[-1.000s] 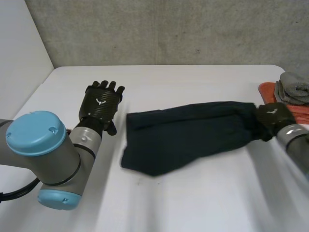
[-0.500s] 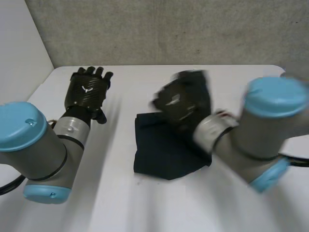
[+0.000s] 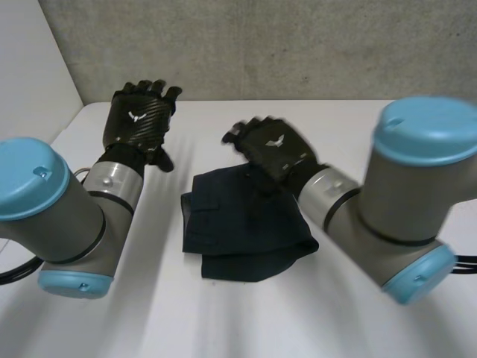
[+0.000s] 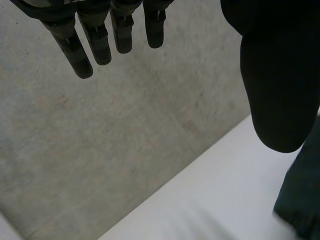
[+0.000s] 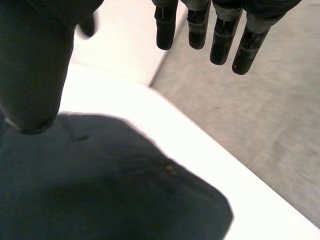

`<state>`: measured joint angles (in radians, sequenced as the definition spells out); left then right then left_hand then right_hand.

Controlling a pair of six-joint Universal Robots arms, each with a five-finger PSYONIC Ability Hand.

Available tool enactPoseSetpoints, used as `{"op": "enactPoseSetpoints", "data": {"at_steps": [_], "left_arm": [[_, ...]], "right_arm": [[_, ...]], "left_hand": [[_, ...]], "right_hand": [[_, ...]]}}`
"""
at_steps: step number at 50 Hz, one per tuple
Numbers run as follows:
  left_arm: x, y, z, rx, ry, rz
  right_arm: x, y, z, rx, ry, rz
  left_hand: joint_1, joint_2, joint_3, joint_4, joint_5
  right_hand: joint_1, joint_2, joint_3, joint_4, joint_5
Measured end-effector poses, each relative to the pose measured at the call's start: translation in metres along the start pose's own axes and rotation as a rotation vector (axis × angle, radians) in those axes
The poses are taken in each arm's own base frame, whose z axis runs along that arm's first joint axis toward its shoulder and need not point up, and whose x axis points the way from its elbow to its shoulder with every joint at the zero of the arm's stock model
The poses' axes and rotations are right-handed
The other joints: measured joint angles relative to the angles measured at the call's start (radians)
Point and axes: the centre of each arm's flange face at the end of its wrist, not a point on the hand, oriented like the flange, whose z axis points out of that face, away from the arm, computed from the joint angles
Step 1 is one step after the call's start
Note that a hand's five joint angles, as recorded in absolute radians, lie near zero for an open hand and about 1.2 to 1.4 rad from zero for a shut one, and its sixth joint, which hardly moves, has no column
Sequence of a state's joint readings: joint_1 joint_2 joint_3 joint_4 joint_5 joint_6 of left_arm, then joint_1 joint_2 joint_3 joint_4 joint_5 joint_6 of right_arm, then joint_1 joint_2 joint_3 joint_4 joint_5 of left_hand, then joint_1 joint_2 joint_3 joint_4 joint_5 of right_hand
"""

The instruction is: Fold the laundry.

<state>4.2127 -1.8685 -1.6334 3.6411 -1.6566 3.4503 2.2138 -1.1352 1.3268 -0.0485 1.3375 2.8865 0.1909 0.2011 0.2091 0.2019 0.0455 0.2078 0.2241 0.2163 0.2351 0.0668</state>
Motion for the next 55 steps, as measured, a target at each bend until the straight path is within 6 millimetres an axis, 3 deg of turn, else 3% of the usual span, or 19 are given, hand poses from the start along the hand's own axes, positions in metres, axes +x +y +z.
{"op": "enactPoseSetpoints", "data": {"at_steps": [5,9,15,16,22,31,34,37,39,41,42,43,45,49,55], "left_arm": [[0.022,-0.004,-0.001,-0.042,0.102,-0.120],[0.048,0.014,-0.004,-0.190,0.212,-0.178],[0.067,0.042,-0.008,-0.371,0.266,-0.178],[0.071,0.056,-0.010,-0.439,0.264,-0.163],[0.073,0.081,-0.014,-0.531,0.249,-0.109],[0.075,0.095,-0.020,-0.568,0.275,-0.007],[0.074,0.087,-0.018,-0.545,0.280,0.004],[0.069,0.067,-0.013,-0.483,0.274,0.001],[0.061,0.037,-0.007,-0.391,0.264,-0.014],[0.058,0.024,-0.005,-0.354,0.263,-0.022],[0.053,0.005,-0.002,-0.293,0.264,-0.035],[0.053,0.005,-0.002,-0.293,0.264,-0.035],[0.047,-0.025,0.000,-0.199,0.289,-0.060],[0.041,-0.049,-0.001,-0.132,0.344,-0.084],[0.031,-0.061,-0.005,-0.165,0.446,-0.111]], "right_arm": [[0.036,-0.003,-0.004,-0.016,0.087,0.168],[0.051,0.020,0.008,-0.113,0.110,0.227],[0.055,0.051,0.025,-0.231,0.096,0.262],[0.054,0.068,0.035,-0.286,0.083,0.272],[0.052,0.099,0.048,-0.379,0.056,0.235],[0.052,0.108,0.047,-0.418,0.052,0.104],[0.055,0.099,0.044,-0.392,0.073,0.065],[0.058,0.084,0.039,-0.337,0.099,0.037],[0.059,0.067,0.032,-0.261,0.128,0.009],[0.058,0.060,0.028,-0.231,0.138,-0.001],[0.058,0.051,0.022,-0.187,0.154,-0.015],[0.058,0.051,0.022,-0.187,0.154,-0.015],[0.054,0.041,0.009,-0.131,0.176,-0.035],[0.048,0.039,-0.006,-0.108,0.186,-0.045],[0.023,0.065,-0.033,-0.153,0.152,-0.039]], "left_hand": [[0.000,0.000,0.000,0.000,0.000],[0.000,0.000,0.000,0.000,0.000],[0.000,0.000,0.000,0.000,0.000],[0.000,0.000,0.000,0.000,0.000],[0.000,0.000,0.000,0.000,0.000],[-0.017,-0.007,-0.017,0.000,0.000],[-0.020,-0.010,-0.018,0.000,0.000],[-0.020,-0.010,-0.018,0.000,0.000],[-0.020,-0.010,-0.018,0.000,-0.001],[-0.020,-0.010,-0.018,0.000,-0.001],[-0.020,-0.010,-0.018,0.000,-0.001],[-0.020,-0.010,-0.018,0.000,-0.001],[-0.020,-0.010,-0.018,0.000,-0.001],[-0.020,-0.010,-0.018,0.000,-0.001],[-0.020,-0.010,-0.018,0.000,-0.001]], "right_hand": [[0.000,0.000,0.000,0.000,0.000],[0.000,0.000,0.000,0.000,0.000],[0.000,0.000,0.000,0.000,0.000],[0.000,0.000,0.000,0.000,0.000],[-0.008,0.000,-0.001,0.000,0.000],[-0.039,-0.011,-0.018,0.000,0.000],[-0.041,-0.011,-0.018,0.000,0.000],[-0.041,-0.011,-0.018,0.000,0.000],[-0.041,-0.011,-0.018,0.000,0.000],[-0.041,-0.011,-0.018,0.000,0.000],[-0.041,-0.011,-0.018,0.000,0.000],[-0.041,-0.011,-0.018,0.000,0.000],[-0.041,-0.011,-0.018,0.000,0.000],[-0.041,-0.011,-0.018,0.000,0.000],[-0.041,-0.011,-0.018,0.000,0.000]]}}
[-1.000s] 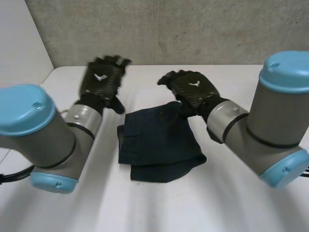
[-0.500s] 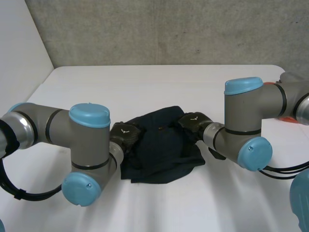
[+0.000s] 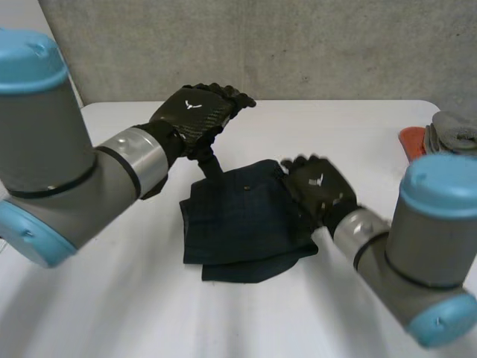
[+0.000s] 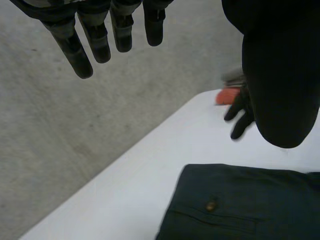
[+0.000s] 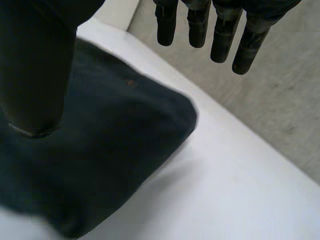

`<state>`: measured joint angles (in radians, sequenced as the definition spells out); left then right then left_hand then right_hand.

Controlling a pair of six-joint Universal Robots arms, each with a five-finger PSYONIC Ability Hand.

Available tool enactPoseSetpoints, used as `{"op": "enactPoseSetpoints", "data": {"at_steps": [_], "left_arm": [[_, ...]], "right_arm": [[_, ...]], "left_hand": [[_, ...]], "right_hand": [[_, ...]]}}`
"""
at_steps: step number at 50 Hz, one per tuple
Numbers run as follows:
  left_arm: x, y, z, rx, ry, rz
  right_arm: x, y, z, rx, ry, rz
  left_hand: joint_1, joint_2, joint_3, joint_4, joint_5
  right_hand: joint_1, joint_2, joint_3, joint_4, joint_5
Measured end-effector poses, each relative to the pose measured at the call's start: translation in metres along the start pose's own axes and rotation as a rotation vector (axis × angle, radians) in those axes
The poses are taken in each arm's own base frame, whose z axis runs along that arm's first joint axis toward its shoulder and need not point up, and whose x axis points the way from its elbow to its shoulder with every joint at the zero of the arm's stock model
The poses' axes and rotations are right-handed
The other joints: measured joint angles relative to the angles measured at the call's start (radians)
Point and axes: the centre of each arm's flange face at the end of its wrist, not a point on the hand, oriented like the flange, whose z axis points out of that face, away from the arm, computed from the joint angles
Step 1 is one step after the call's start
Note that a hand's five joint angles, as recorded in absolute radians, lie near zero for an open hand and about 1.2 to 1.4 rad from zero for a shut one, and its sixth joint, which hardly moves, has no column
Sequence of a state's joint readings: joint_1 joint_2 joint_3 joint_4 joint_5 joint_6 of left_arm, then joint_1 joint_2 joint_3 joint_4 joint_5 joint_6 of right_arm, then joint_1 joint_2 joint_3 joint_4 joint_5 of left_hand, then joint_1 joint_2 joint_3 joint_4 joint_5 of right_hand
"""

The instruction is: Fold the laundry.

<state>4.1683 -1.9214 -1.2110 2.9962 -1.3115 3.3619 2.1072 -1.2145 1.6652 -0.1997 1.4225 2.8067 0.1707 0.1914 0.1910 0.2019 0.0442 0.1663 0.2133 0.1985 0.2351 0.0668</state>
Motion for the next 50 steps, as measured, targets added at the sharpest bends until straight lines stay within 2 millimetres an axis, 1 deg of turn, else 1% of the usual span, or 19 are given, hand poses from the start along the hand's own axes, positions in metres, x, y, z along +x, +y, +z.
{"op": "enactPoseSetpoints", "data": {"at_steps": [1,3,5,6,7,10,15,16,17,30,35,41,50], "left_arm": [[-0.001,0.000,0.000,-0.004,0.004,-0.002],[-0.004,-0.001,-0.003,-0.022,0.023,-0.013],[-0.005,-0.001,-0.003,-0.031,0.030,-0.018],[-0.006,-0.001,-0.004,-0.032,0.030,-0.018],[-0.006,-0.001,-0.004,-0.036,0.031,-0.020],[-0.007,-0.001,-0.004,-0.038,0.030,-0.022],[-0.006,0.000,-0.003,-0.039,0.029,-0.022],[-0.005,0.001,-0.003,-0.041,0.030,-0.022],[-0.005,0.002,-0.003,-0.042,0.031,-0.023],[-0.001,0.006,-0.003,-0.054,0.039,-0.027],[-0.001,0.007,-0.003,-0.057,0.040,-0.028],[0.001,0.005,-0.004,-0.052,0.048,-0.029],[0.005,-0.001,-0.004,-0.034,0.067,-0.041]], "right_arm": [[-0.002,0.002,-0.001,-0.003,-0.003,0.000],[-0.012,0.015,-0.006,-0.015,-0.022,-0.004],[-0.019,0.024,-0.006,-0.018,-0.034,-0.009],[-0.020,0.026,-0.006,-0.018,-0.035,-0.009],[-0.025,0.033,-0.004,-0.019,-0.044,-0.014],[-0.031,0.041,0.001,-0.016,-0.051,-0.021],[-0.034,0.047,0.007,-0.012,-0.055,-0.032],[-0.036,0.052,0.015,-0.014,-0.059,-0.045],[-0.036,0.053,0.017,-0.015,-0.060,-0.048],[-0.046,0.061,0.041,-0.001,-0.079,-0.075],[-0.047,0.058,0.047,0.029,-0.074,-0.087],[-0.049,0.049,0.060,0.080,-0.067,-0.103],[-0.050,0.045,0.073,0.102,-0.054,-0.112]], "left_hand": [[0.000,0.000,0.000,0.000,0.000],[0.000,0.000,0.000,0.000,0.000],[0.000,0.000,0.000,0.000,0.000],[0.000,0.000,0.000,0.000,0.000],[0.000,0.000,0.000,0.000,0.000],[0.000,0.000,0.000,0.000,0.000],[0.000,0.000,0.000,0.000,0.000],[0.000,0.000,0.000,0.000,0.000],[0.000,0.000,0.000,0.000,0.000],[0.000,0.000,0.000,0.000,0.000],[0.000,0.000,0.000,0.000,0.000],[0.000,0.000,0.000,0.000,0.000],[0.000,0.000,0.000,0.000,0.000]], "right_hand": [[0.000,0.000,0.000,0.000,0.000],[0.000,0.000,0.000,0.000,0.000],[0.000,0.000,0.000,0.000,0.000],[0.000,0.000,0.000,0.000,0.000],[0.000,0.000,0.000,0.000,0.000],[0.000,0.000,0.000,0.000,0.000],[0.000,0.000,0.000,0.000,0.000],[0.000,0.000,0.000,0.000,0.000],[0.000,0.000,0.000,0.000,0.000],[0.004,0.002,0.011,0.003,0.001],[0.004,0.002,0.033,0.003,0.002],[0.004,0.002,0.036,0.003,0.002],[0.004,0.003,0.054,0.003,0.003]]}}
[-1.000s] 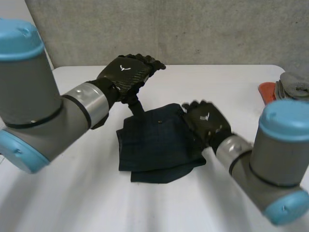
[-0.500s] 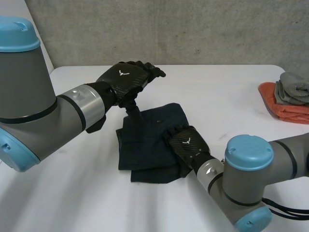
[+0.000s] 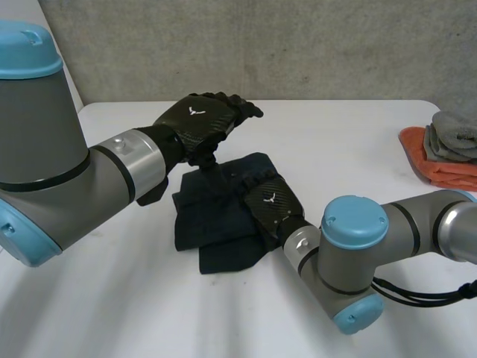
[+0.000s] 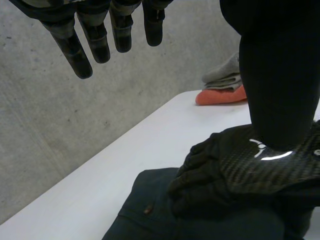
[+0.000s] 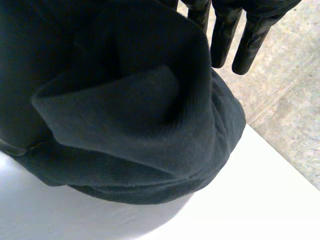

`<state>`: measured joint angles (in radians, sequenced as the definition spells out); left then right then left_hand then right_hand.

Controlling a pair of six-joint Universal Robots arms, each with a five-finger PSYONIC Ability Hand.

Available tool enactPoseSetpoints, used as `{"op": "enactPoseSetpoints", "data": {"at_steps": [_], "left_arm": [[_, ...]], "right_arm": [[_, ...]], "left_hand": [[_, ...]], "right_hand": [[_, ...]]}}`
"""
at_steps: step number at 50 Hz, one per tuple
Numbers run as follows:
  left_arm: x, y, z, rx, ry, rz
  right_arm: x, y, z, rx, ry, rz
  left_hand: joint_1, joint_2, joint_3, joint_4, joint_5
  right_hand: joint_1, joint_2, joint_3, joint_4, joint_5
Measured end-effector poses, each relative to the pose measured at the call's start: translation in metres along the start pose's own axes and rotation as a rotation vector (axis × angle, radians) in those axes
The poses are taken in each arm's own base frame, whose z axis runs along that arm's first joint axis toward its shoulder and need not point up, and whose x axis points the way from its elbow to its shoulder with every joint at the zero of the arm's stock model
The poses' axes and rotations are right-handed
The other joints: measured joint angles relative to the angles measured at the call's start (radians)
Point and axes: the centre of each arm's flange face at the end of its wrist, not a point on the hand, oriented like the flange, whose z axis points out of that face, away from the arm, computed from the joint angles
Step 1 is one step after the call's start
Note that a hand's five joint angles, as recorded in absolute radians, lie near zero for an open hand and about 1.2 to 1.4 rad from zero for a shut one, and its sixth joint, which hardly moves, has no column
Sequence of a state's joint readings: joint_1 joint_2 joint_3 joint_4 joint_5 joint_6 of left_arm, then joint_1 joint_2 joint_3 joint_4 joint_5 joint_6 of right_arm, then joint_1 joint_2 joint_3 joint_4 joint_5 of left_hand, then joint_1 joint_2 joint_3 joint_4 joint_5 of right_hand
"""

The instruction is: Fold the laundry.

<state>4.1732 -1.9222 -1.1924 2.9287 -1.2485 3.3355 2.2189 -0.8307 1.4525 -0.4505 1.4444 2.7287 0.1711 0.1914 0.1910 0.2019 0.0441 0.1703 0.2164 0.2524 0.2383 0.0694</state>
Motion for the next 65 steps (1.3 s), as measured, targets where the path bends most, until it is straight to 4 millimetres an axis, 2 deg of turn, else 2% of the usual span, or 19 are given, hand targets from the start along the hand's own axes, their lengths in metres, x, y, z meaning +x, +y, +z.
{"op": "enactPoseSetpoints", "data": {"at_steps": [10,13,14,15,17,19,30,34,35,36,37,39,45,53,56,60,61,62,65], "left_arm": [[0.002,-0.001,0.000,0.008,0.045,-0.010],[0.003,-0.001,0.000,0.008,0.050,-0.010],[0.003,-0.001,0.000,0.008,0.051,-0.010],[0.004,-0.001,0.000,0.008,0.052,-0.010],[0.004,-0.001,0.000,0.008,0.055,-0.010],[0.005,-0.001,-0.001,0.008,0.058,-0.010],[0.008,-0.003,-0.001,0.018,0.088,-0.012],[0.007,-0.003,-0.001,0.018,0.089,-0.013],[0.007,-0.003,-0.001,0.018,0.089,-0.013],[0.007,-0.002,-0.001,0.016,0.088,-0.014],[0.007,-0.002,-0.001,0.016,0.088,-0.014],[0.006,-0.002,-0.001,0.014,0.086,-0.015],[0.007,0.000,-0.001,0.008,0.088,-0.017],[0.011,0.001,-0.002,0.002,0.102,-0.018],[0.012,0.001,-0.002,0.002,0.109,-0.018],[0.012,0.001,-0.002,0.002,0.110,-0.018],[0.012,0.001,-0.002,0.003,0.111,-0.019],[0.012,0.001,-0.002,0.003,0.111,-0.019],[0.012,0.001,-0.002,0.003,0.110,-0.019]], "right_arm": [[0.005,-0.005,0.010,0.023,0.021,-0.016],[0.004,-0.004,0.014,0.021,0.018,-0.017],[0.004,-0.003,0.016,0.019,0.016,-0.017],[0.003,-0.002,0.018,0.018,0.014,-0.018],[0.002,0.000,0.021,0.014,0.009,-0.019],[0.002,0.001,0.023,0.010,0.006,-0.020],[0.020,-0.010,0.018,0.020,0.036,-0.022],[0.056,-0.001,0.012,-0.011,0.086,-0.022],[0.056,-0.001,0.012,-0.011,0.086,-0.022],[0.076,0.006,0.007,-0.027,0.107,-0.026],[0.076,0.006,0.007,-0.027,0.107,-0.026],[0.108,0.017,0.000,-0.047,0.138,-0.040],[0.168,0.040,-0.015,-0.075,0.193,-0.084],[0.213,0.053,-0.019,-0.028,0.175,-0.150],[0.231,0.046,-0.012,0.025,0.180,-0.181],[0.237,0.042,-0.009,0.043,0.189,-0.188],[0.265,0.018,0.003,0.128,0.244,-0.198],[0.265,0.018,0.003,0.128,0.244,-0.198],[0.301,-0.017,0.014,0.258,0.326,-0.183]], "left_hand": [[0.001,0.000,0.000,0.000,0.000],[0.001,0.000,0.000,0.000,0.000],[0.001,0.000,0.000,0.000,0.000],[0.001,0.000,0.000,0.000,0.000],[0.001,0.000,0.000,0.000,0.000],[0.001,0.000,0.000,0.000,0.000],[0.002,0.000,0.000,0.000,0.000],[0.002,0.000,0.000,0.000,0.000],[0.002,0.000,0.000,0.000,0.000],[0.002,0.000,0.000,0.000,0.000],[0.002,0.000,0.000,0.000,0.000],[0.002,0.000,0.000,0.000,0.000],[0.002,0.000,0.000,0.000,0.000],[0.002,0.000,0.000,0.000,0.000],[0.002,0.000,0.000,0.000,0.000],[0.002,0.000,0.000,0.000,0.000],[0.002,0.000,0.000,0.000,0.000],[0.002,0.000,0.000,0.000,0.000],[0.002,0.000,0.000,0.000,0.000]], "right_hand": [[0.095,0.095,0.071,0.084,0.062],[0.204,0.215,0.190,0.195,0.156],[0.363,0.417,0.379,0.379,0.326],[0.363,0.417,0.379,0.379,0.326],[0.618,0.780,0.744,0.761,0.683],[0.683,0.926,0.864,0.895,0.809],[0.706,0.941,0.884,0.920,0.826],[0.719,0.942,0.884,0.920,0.826],[0.719,0.942,0.884,0.920,0.826],[0.719,0.942,0.884,0.920,0.826],[0.719,0.942,0.884,0.920,0.826],[0.719,0.942,0.884,0.920,0.826],[0.719,0.946,0.886,0.920,0.826],[0.723,0.946,0.889,0.920,0.837],[0.730,0.946,0.889,0.920,0.837],[0.738,0.946,0.889,0.920,0.837],[0.738,0.946,0.889,0.920,0.837],[0.738,0.946,0.889,0.920,0.837],[0.758,0.946,0.889,0.920,0.837]]}}
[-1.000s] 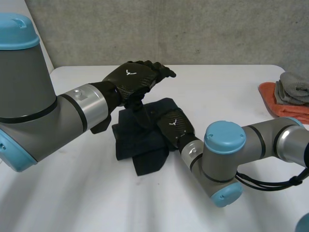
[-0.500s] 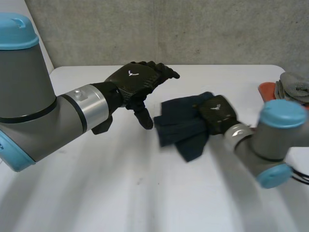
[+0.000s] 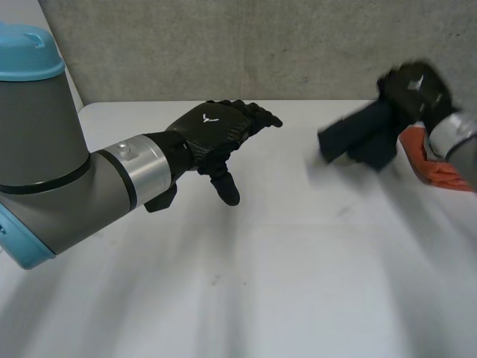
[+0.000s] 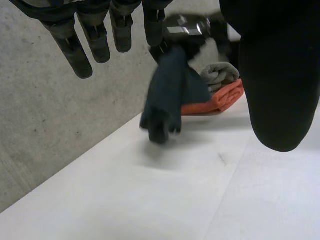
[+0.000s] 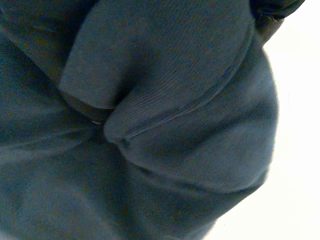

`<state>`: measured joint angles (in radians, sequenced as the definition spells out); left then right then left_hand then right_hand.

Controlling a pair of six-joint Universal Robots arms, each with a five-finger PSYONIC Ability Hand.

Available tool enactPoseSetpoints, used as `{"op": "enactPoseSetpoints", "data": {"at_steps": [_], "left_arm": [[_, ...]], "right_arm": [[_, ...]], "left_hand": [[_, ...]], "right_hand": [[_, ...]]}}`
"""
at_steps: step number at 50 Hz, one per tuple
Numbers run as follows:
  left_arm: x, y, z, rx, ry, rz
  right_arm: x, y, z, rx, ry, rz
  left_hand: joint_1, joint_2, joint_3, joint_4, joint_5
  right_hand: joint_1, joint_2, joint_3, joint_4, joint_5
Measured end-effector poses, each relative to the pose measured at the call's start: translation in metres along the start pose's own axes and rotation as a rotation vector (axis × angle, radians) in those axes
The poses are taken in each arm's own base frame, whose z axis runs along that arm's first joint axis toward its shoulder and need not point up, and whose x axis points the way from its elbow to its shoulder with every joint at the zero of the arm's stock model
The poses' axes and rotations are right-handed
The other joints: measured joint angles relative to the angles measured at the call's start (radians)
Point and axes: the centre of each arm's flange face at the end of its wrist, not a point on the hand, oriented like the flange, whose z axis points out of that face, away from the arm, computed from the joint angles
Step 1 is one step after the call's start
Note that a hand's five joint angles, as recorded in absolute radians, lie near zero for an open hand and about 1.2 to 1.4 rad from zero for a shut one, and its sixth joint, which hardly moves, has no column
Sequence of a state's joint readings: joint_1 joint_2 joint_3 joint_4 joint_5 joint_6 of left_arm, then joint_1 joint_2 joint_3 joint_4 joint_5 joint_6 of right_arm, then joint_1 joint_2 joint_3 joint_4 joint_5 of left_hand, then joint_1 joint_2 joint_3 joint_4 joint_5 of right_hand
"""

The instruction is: Fold the laundry.

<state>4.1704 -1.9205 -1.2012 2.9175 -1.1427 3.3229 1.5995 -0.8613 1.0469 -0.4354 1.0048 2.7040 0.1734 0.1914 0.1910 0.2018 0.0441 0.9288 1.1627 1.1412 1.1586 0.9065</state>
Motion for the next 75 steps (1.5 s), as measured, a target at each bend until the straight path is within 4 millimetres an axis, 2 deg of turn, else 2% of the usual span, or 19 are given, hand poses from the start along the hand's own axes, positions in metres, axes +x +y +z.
{"op": "enactPoseSetpoints", "data": {"at_steps": [1,5,9,11,14,18,19,24,25,26,27,30,31,36,54,66,70,71,75], "left_arm": [[0.000,0.000,0.000,0.000,0.000,0.000],[0.000,0.000,0.000,0.000,-0.003,0.000],[-0.001,0.000,0.000,-0.001,-0.005,0.000],[-0.001,0.000,0.000,-0.001,-0.007,-0.001],[-0.001,0.000,0.000,-0.002,-0.008,-0.002],[0.001,0.002,0.000,-0.007,-0.005,-0.017],[0.001,0.002,0.000,-0.007,-0.005,-0.017],[0.002,0.006,0.000,-0.020,-0.002,-0.049],[0.002,0.009,0.000,-0.030,0.000,-0.065],[0.002,0.009,0.000,-0.030,0.000,-0.065],[0.002,0.011,0.000,-0.035,0.001,-0.071],[0.002,0.012,0.000,-0.037,0.001,-0.073],[0.004,0.016,0.002,-0.048,0.005,-0.082],[0.005,0.019,0.004,-0.057,0.010,-0.085],[0.009,0.019,0.004,-0.058,0.017,-0.093],[0.009,0.022,0.004,-0.067,0.018,-0.105],[0.009,0.023,0.004,-0.069,0.018,-0.109],[0.009,0.023,0.004,-0.069,0.018,-0.110],[0.008,0.022,0.004,-0.066,0.016,-0.109]], "right_arm": [[0.000,0.000,0.000,0.000,0.000,0.000],[0.055,-0.032,0.035,0.182,0.133,0.018],[0.082,-0.036,0.042,0.237,0.188,-0.001],[0.118,-0.030,0.044,0.276,0.252,-0.044],[0.136,-0.021,0.042,0.282,0.278,-0.071],[0.158,0.016,0.033,0.247,0.284,-0.101],[0.158,0.016,0.033,0.247,0.284,-0.101],[0.163,0.069,0.016,0.162,0.242,-0.082],[0.156,0.100,0.004,0.106,0.193,-0.048],[0.156,0.100,0.004,0.106,0.193,-0.048],[0.150,0.119,-0.004,0.072,0.158,-0.025],[0.149,0.125,-0.007,0.061,0.146,-0.017],[0.138,0.160,-0.029,-0.004,0.078,0.038],[0.143,0.186,-0.056,-0.061,0.057,0.075],[0.182,0.172,-0.081,-0.035,-0.023,0.102],[0.181,0.189,-0.098,-0.071,-0.024,0.150],[0.178,0.192,-0.103,-0.090,-0.024,0.148],[0.178,0.189,-0.104,-0.095,-0.022,0.146],[0.184,0.171,-0.102,-0.103,0.002,0.125]], "left_hand": [[0.000,0.000,0.000,0.000,0.000],[0.000,0.000,0.000,0.000,0.000],[0.000,0.000,0.000,0.000,0.000],[0.000,0.000,0.000,0.000,0.000],[0.000,0.000,0.000,0.000,0.000],[0.000,0.000,0.000,0.000,0.000],[0.000,0.000,0.000,0.000,0.000],[0.000,0.000,0.000,0.000,0.000],[0.000,0.000,0.000,0.000,0.000],[0.000,0.000,0.000,0.000,0.000],[0.000,0.000,0.000,0.000,0.000],[0.000,0.000,0.000,0.000,0.000],[0.000,0.000,0.000,0.000,0.000],[0.000,0.000,0.000,0.000,0.000],[0.000,0.000,0.000,0.000,0.000],[0.000,0.000,0.000,0.000,0.000],[0.000,0.000,0.000,0.000,0.000],[0.000,0.000,0.000,0.000,0.000],[0.000,0.000,0.000,0.000,0.000]], "right_hand": [[0.000,0.000,0.000,0.000,0.000],[0.000,0.000,0.000,0.010,0.000],[0.000,0.000,0.002,0.010,0.001],[0.000,0.000,0.008,0.010,0.012],[0.000,0.000,0.017,0.024,0.017],[0.000,0.007,0.024,0.032,0.017],[0.000,0.007,0.024,0.032,0.017],[0.000,0.007,0.024,0.032,0.017],[0.000,0.007,0.024,0.032,0.017],[0.000,0.007,0.024,0.032,0.017],[0.000,0.007,0.024,0.032,0.017],[0.000,0.007,0.024,0.032,0.017],[0.000,0.007,0.024,0.032,0.017],[0.000,0.007,0.025,0.034,0.017],[-0.001,0.007,0.029,0.035,0.017],[-0.001,0.003,0.027,0.031,0.017],[-0.315,-0.357,-0.330,-0.336,-0.304],[-0.640,-0.794,-0.763,-0.775,-0.700],[-0.720,-0.940,-0.924,-0.924,-0.829]]}}
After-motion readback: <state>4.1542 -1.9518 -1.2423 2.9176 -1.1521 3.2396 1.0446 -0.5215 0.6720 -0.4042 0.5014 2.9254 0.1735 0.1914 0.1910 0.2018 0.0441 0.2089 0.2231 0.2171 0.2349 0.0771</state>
